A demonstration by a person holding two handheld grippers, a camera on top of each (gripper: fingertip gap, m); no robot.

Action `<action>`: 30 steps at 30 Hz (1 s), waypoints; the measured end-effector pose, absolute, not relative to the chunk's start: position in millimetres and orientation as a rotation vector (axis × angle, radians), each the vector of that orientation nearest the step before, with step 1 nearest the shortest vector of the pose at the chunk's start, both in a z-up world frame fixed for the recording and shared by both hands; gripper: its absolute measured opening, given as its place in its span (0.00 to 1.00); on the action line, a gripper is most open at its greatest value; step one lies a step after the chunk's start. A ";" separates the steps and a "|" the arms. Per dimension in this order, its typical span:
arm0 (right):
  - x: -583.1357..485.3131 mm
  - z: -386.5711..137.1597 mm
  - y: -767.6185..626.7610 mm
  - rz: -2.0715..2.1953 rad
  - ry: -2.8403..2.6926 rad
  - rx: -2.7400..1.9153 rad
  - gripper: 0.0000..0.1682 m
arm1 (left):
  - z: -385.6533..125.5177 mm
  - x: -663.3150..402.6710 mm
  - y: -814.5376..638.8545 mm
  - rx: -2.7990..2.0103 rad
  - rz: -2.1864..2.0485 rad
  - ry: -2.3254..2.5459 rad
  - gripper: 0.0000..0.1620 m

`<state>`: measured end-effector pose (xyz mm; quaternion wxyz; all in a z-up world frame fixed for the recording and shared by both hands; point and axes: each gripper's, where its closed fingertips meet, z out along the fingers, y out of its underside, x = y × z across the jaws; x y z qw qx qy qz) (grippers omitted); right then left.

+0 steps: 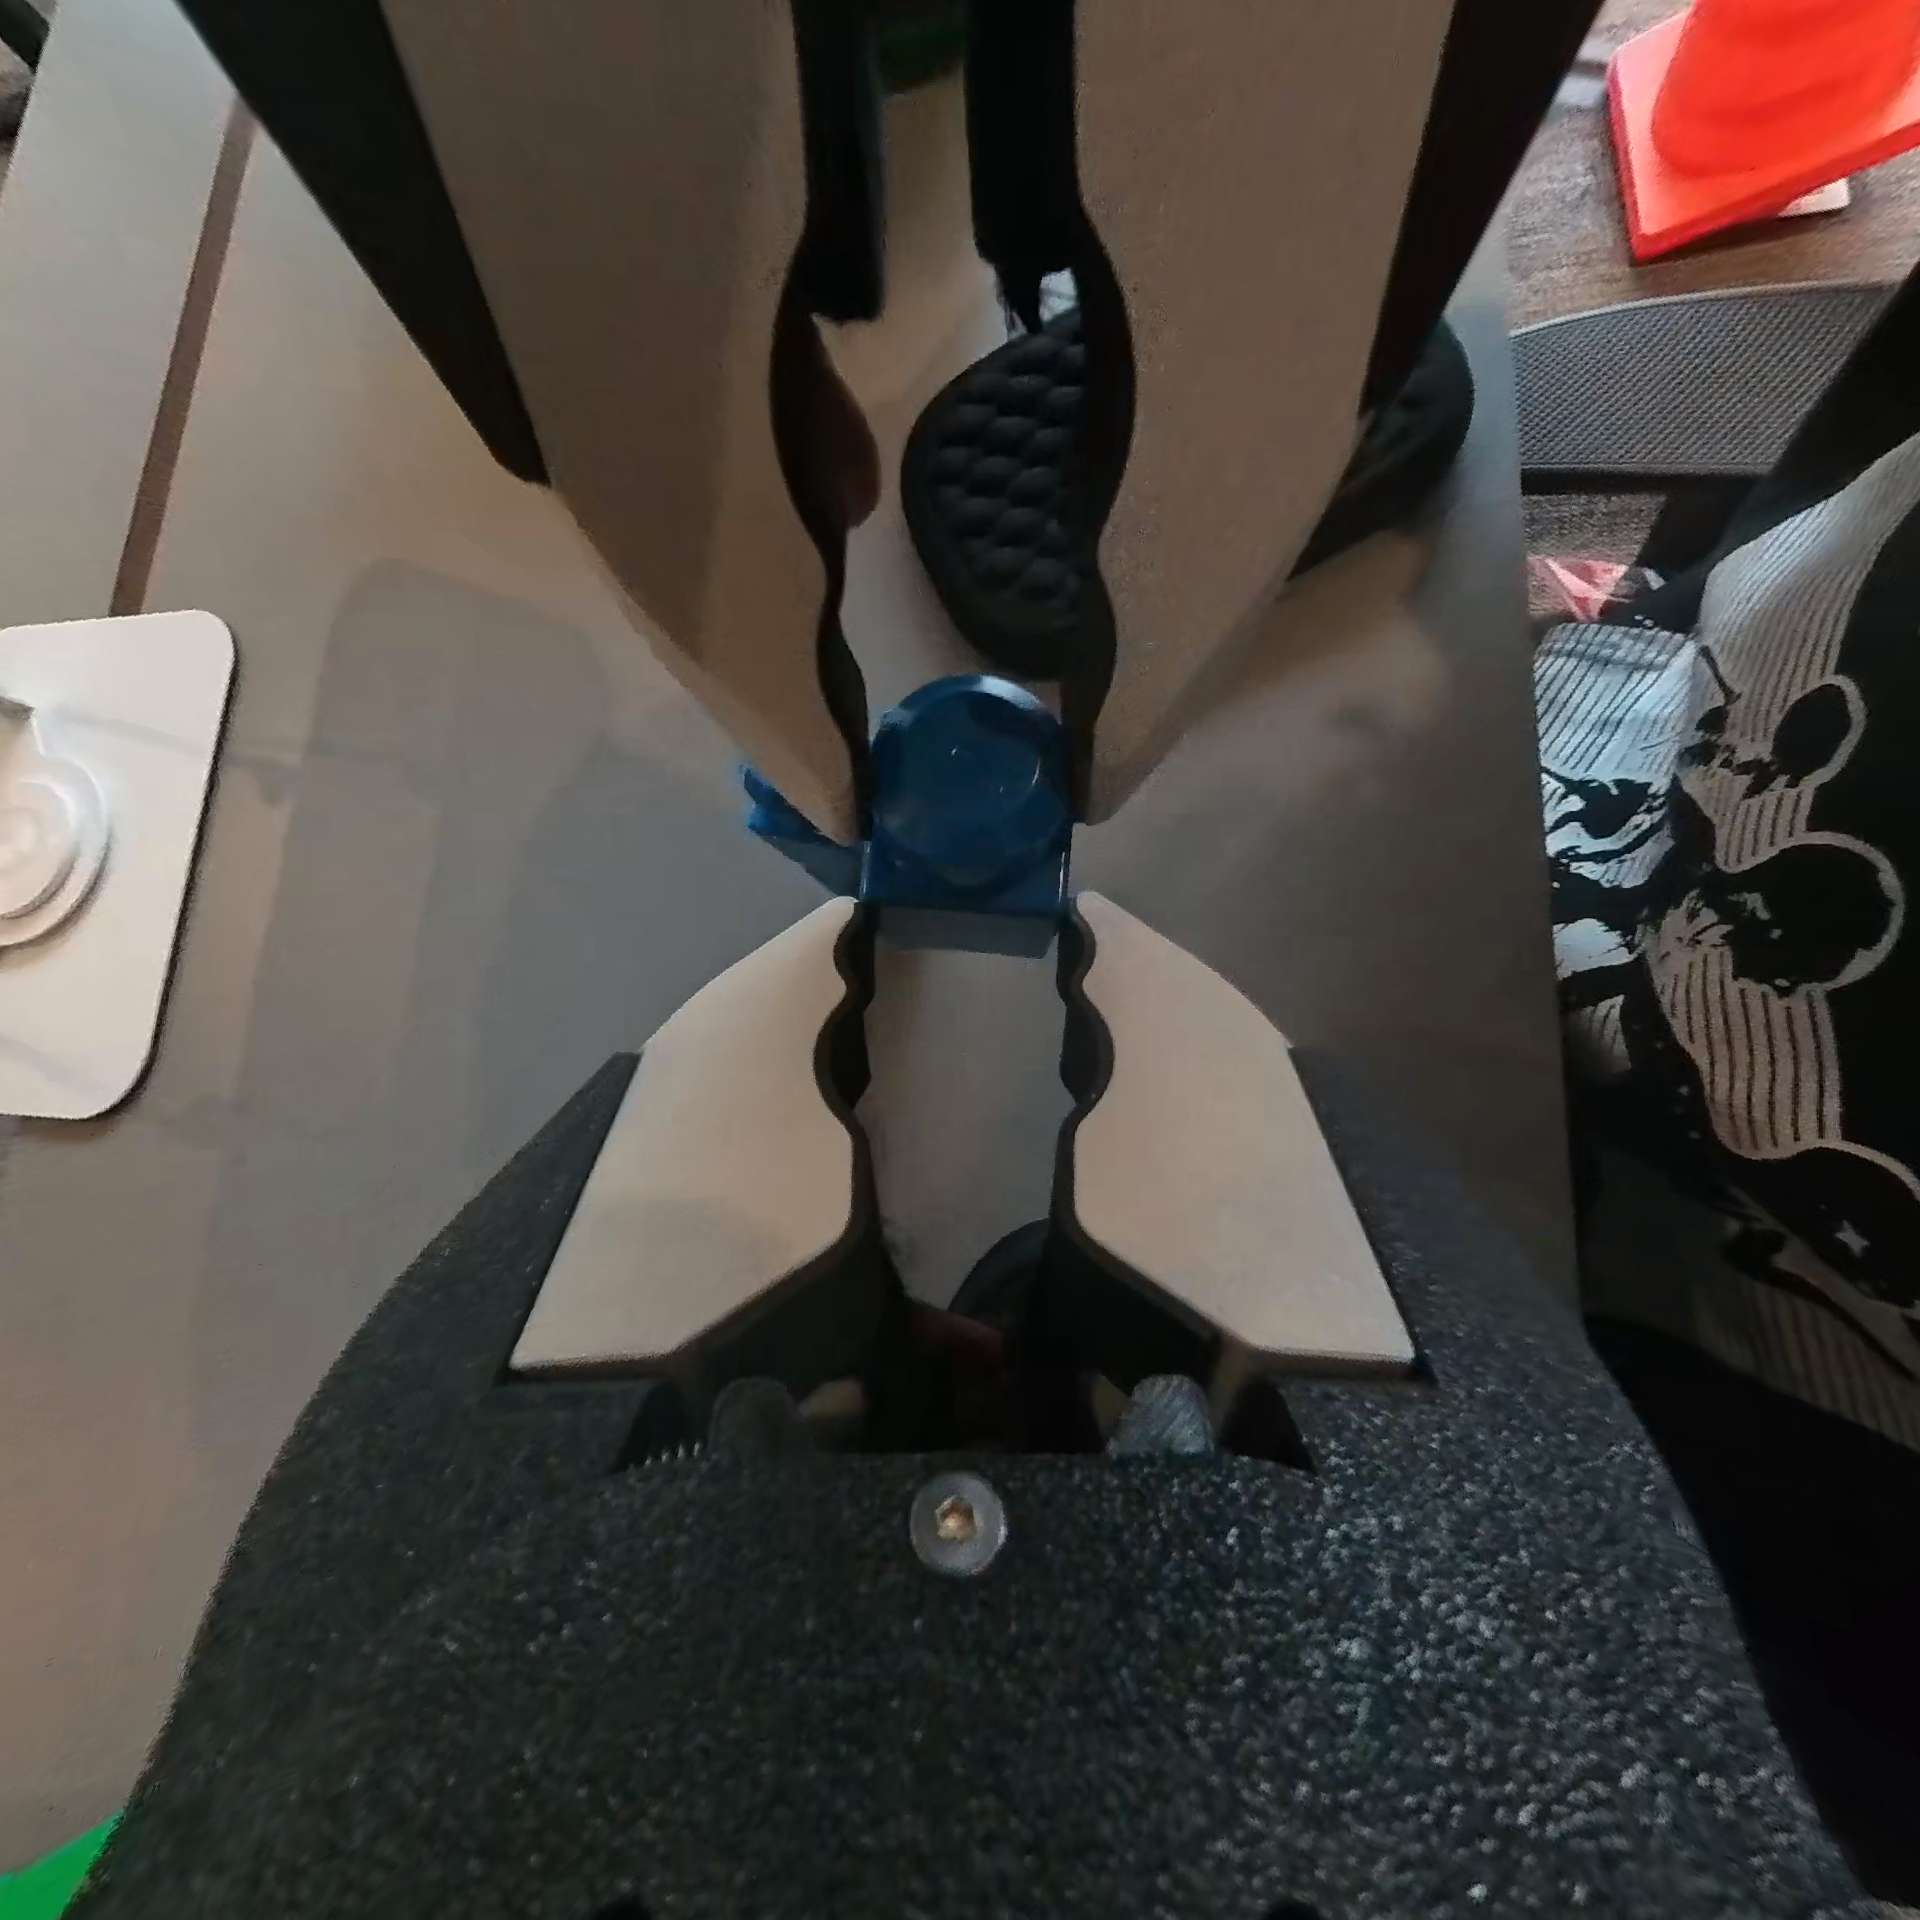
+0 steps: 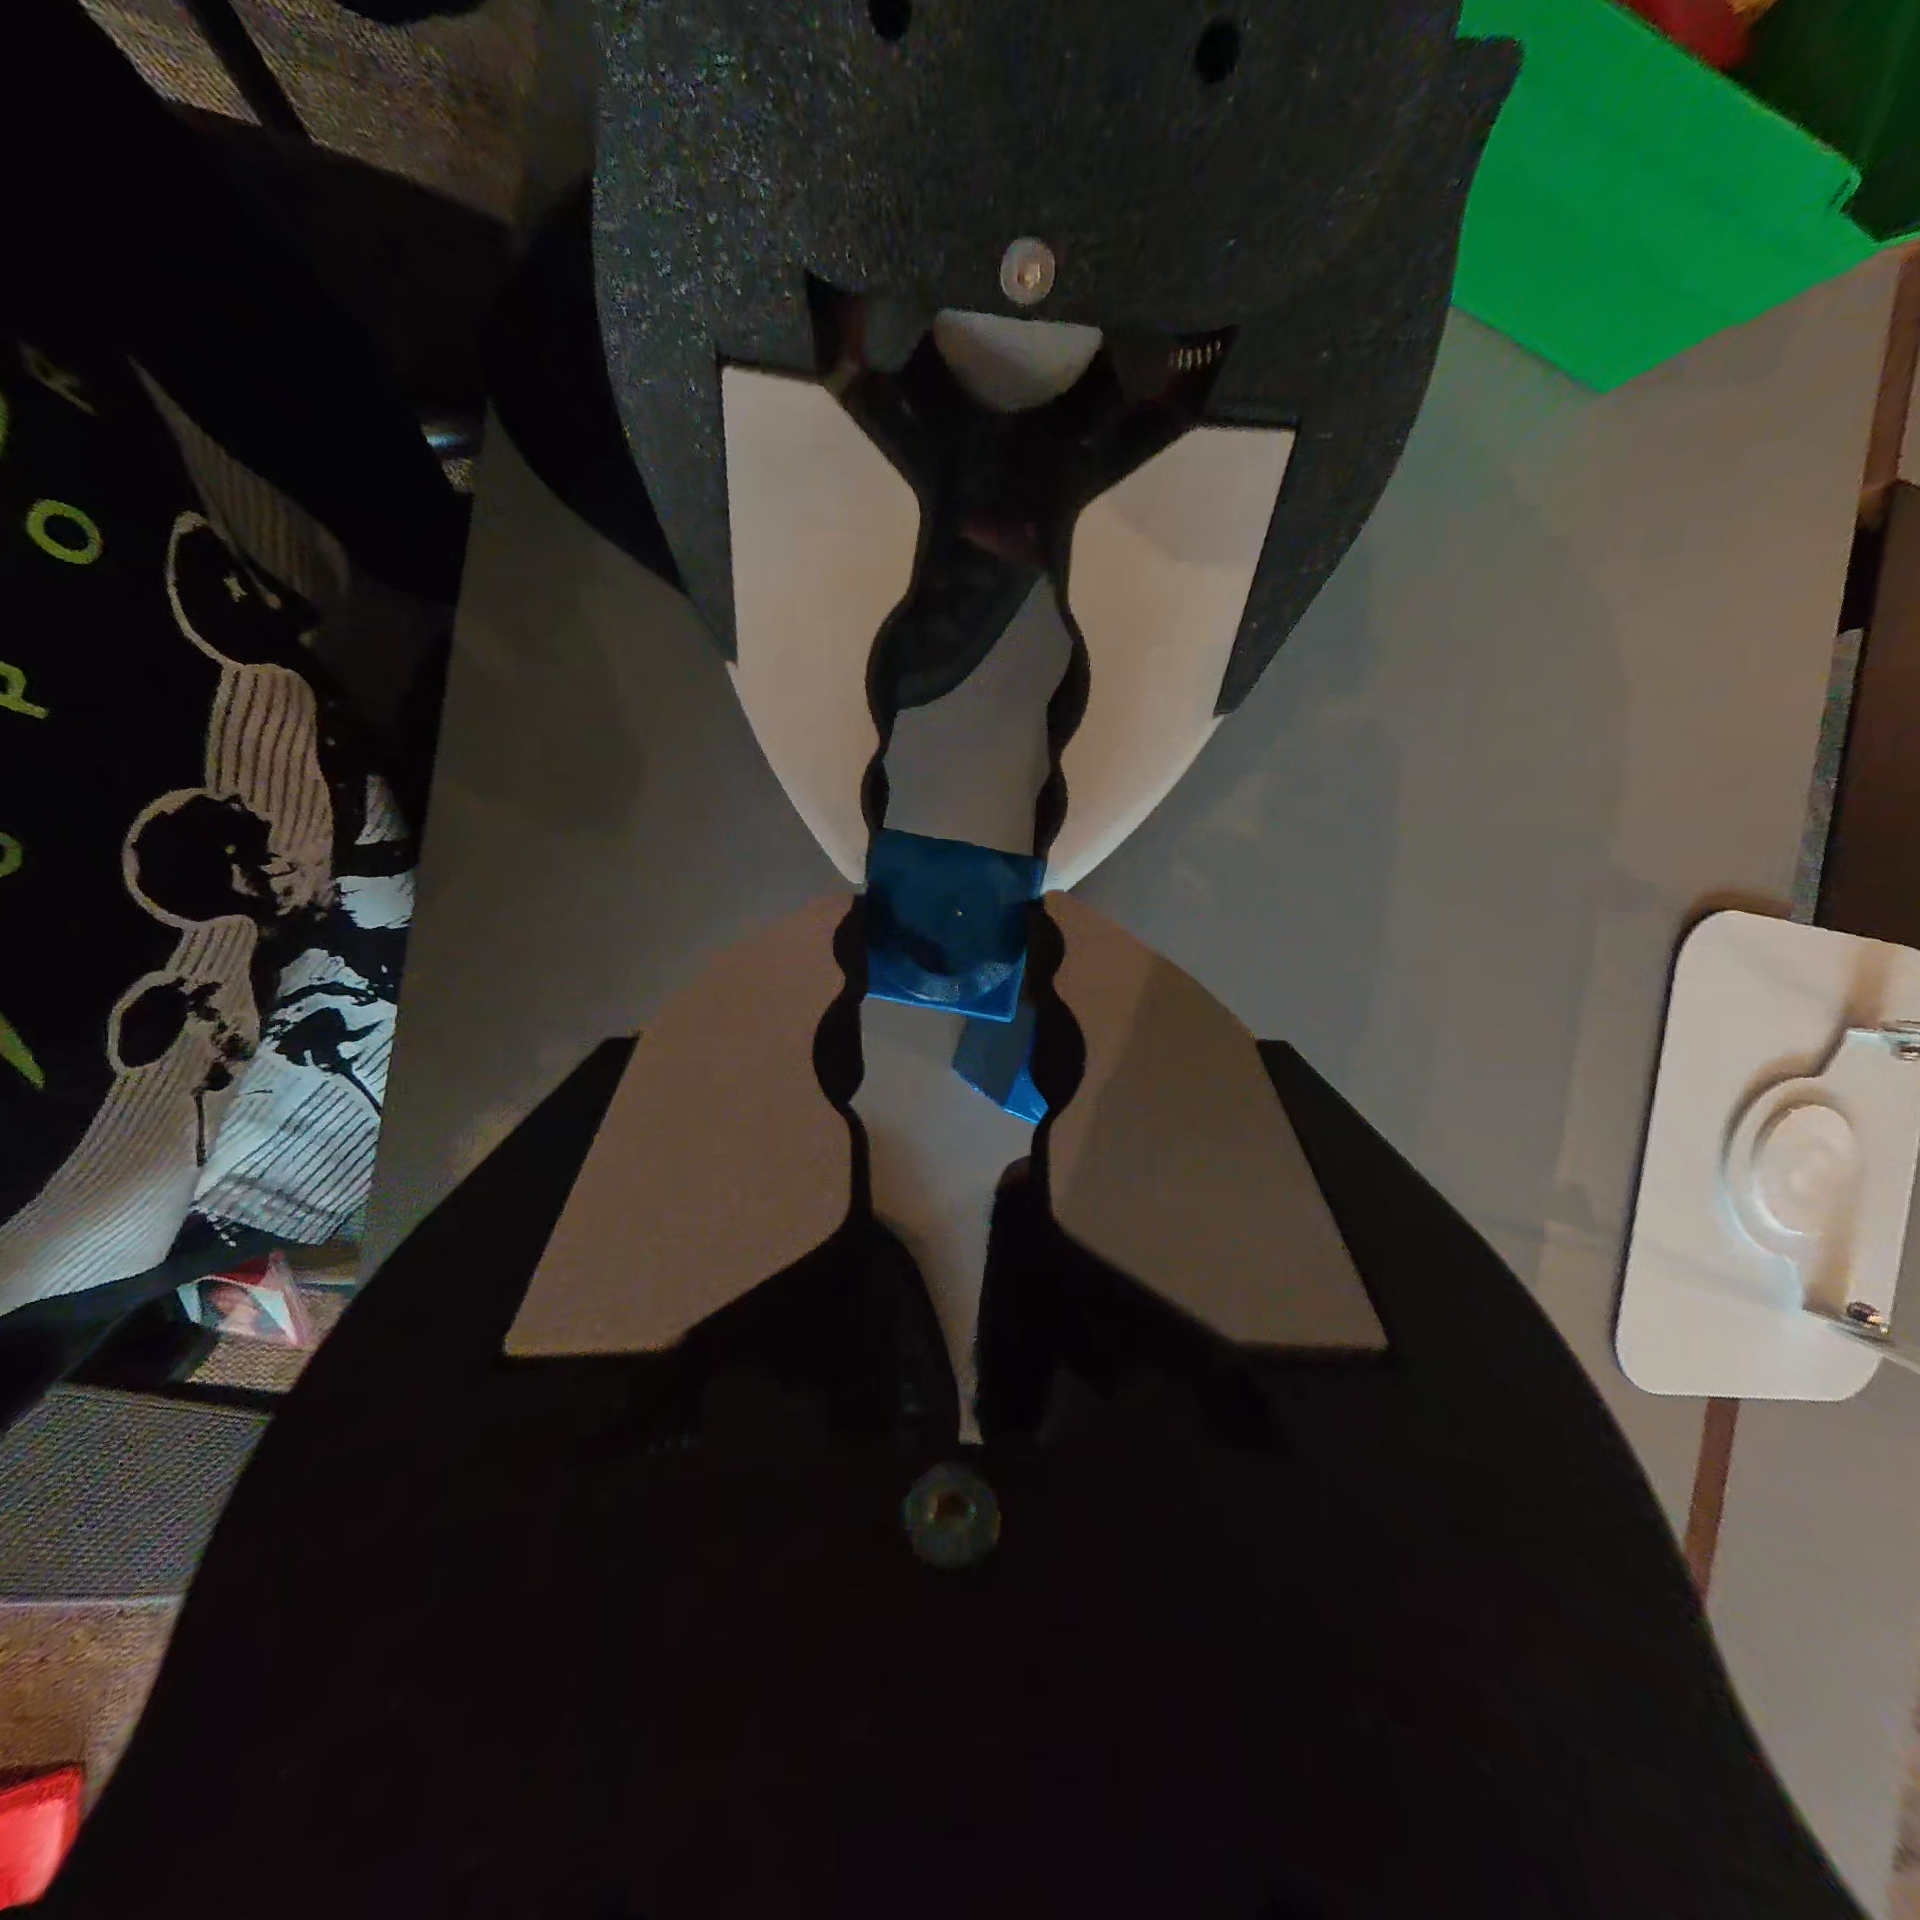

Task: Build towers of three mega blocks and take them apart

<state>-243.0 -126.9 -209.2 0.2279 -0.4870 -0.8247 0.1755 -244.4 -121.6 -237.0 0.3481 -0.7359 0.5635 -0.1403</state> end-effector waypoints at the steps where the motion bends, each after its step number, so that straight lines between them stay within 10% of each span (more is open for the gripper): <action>1: -243.4 -208.9 -126.7 0.482 -2.268 -1.333 0.17 | -236.9 -244.5 -121.0 -1.899 -0.359 1.459 0.21; 11: -226.5 -198.3 -85.6 0.483 -2.122 -1.411 0.17 | -260.3 -250.8 -86.5 -1.605 -0.513 1.363 0.52; 30: -225.3 -223.4 -66.5 0.477 -2.144 -1.544 0.17 | -294.7 -252.0 -62.6 -1.449 -0.919 1.298 0.51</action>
